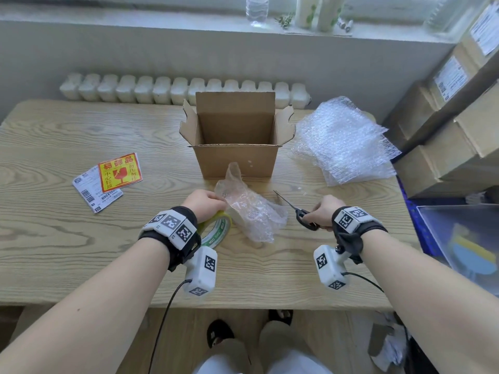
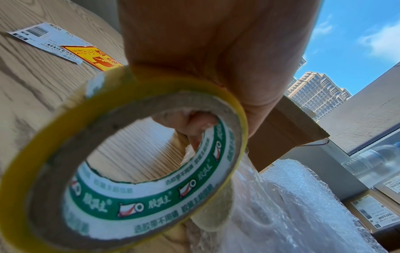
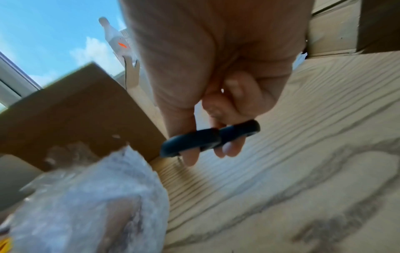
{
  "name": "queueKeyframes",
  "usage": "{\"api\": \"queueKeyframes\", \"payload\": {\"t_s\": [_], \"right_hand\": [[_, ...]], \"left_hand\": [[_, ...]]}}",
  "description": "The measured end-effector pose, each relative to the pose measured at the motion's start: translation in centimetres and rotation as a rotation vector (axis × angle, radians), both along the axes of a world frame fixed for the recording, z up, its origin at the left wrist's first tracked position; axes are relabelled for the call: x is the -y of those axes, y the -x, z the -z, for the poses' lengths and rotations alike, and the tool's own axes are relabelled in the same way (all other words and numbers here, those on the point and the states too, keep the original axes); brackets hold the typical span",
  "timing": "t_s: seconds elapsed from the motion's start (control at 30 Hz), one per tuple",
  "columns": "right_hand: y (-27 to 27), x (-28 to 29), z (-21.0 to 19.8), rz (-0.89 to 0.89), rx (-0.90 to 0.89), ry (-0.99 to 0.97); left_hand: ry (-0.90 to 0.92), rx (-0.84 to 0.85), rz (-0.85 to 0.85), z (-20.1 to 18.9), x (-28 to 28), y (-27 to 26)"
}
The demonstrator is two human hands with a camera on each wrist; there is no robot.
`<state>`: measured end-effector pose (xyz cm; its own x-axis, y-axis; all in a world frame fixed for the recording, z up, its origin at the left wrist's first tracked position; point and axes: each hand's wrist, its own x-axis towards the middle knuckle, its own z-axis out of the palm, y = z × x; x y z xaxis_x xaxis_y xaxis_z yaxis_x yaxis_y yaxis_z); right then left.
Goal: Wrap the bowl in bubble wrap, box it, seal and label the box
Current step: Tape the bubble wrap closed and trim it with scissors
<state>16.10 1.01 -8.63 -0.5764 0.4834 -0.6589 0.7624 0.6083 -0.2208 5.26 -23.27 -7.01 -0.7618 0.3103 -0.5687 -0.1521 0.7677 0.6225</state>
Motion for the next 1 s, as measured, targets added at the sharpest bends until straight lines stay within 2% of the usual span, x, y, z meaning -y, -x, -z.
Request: {"api": "queueKeyframes", "payload": {"t_s": [0.1, 0.17, 0.3, 0.47, 0.63, 0.8, 1.0], "right_hand": [[-0.5, -0.9, -1.0, -0.001, -0.065, 0.004], [-0.9, -1.5, -1.3, 0.058, -0.152, 0.033], [-1.4, -1.9, -2.4, 0.078, -0.243, 0.263], [-0.9, 0.7, -3.9, 0.039, -0.068, 0.514], [-0.8, 3.1, -4.2, -0.098, 0.091, 0.500], [-1.1, 4.5, -4.3, -0.163, 0.199, 0.589], [-1.1, 5.2, -4.8, -0.173, 0.212, 0.687]], "left_hand": [[0.025, 0.004, 0.007, -0.4, 0.0, 0.1], [0.044, 0.002, 0.019, -0.6, -0.2, 0.1], [0.069, -0.002, 0.059, -0.8, -0.4, 0.1], [0.065, -0.013, 0.069, -1.0, -0.4, 0.0], [0.053, -0.019, 0.067, -1.0, -0.1, -0.1], [0.029, -0.006, 0.041, -0.8, 0.2, 0.1], [0.036, 0.005, 0.070, -0.4, 0.6, 0.5]]}}
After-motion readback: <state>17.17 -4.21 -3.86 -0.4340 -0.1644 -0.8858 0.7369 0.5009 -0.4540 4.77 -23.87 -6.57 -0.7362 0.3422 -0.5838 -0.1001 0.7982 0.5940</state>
